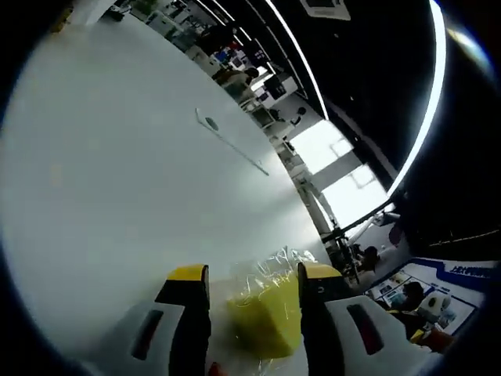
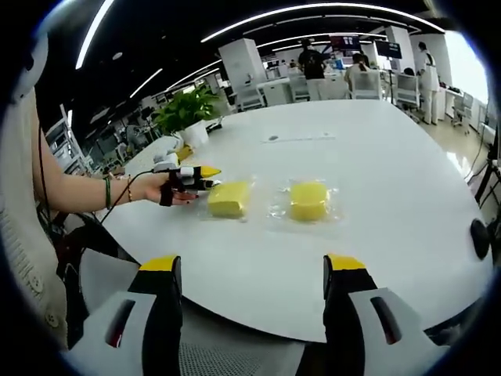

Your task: Compare the silicone blocks by pressing each to a similar depth, holding the contact briefly, and releasing to observe deformation and rebound differences across the visible hardness samples.

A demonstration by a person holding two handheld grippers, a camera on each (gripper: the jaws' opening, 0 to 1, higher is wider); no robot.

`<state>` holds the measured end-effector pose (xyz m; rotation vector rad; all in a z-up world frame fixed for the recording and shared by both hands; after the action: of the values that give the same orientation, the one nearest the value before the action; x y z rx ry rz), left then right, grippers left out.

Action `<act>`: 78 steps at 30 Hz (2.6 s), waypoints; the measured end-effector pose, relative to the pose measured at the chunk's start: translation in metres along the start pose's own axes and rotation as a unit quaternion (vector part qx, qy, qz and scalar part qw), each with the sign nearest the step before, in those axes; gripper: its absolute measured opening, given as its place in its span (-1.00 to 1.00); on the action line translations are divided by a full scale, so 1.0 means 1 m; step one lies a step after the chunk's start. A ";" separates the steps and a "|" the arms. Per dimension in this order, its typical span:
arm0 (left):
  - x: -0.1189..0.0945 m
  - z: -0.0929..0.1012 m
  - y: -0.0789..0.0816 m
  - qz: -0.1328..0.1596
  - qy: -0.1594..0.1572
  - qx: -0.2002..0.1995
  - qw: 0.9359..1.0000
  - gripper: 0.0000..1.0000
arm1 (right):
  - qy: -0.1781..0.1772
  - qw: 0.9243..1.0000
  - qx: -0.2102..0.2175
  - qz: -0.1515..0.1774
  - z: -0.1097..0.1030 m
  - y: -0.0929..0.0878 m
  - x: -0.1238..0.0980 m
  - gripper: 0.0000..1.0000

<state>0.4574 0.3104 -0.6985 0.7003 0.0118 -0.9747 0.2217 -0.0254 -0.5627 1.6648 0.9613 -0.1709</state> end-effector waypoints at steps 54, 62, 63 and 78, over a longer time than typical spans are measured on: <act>-0.035 0.177 -0.005 -0.085 -0.050 0.318 0.943 -1.00 | 0.065 0.993 -0.054 0.077 -0.012 0.026 -0.021 0.34; -0.063 0.222 -0.006 -0.077 -0.059 0.339 0.936 -1.00 | 0.095 0.987 -0.091 0.087 -0.013 0.039 -0.036 0.36; -0.067 0.230 -0.006 -0.077 -0.063 0.343 0.934 -1.00 | 0.101 0.986 -0.102 0.084 -0.012 0.043 -0.038 0.38; -0.091 0.302 0.003 -0.070 -0.102 0.431 0.894 -1.00 | 0.210 0.934 -0.287 0.028 -0.047 0.137 -0.010 0.43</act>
<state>0.3187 0.2138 -0.4318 1.4196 -0.5977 -1.1847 0.2889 0.0080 -0.4390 1.1942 1.1438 0.4866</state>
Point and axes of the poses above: the point that each gripper's makers call its tool centre point, and the gripper's own axes: x roughly forward along the fingers, z roughly to its right, y roughly out of its top, the point moved 8 cm from there along -x, roughly backward along the fingers, and after that the axes turned 4 degrees about x, right-handed, at the moved point
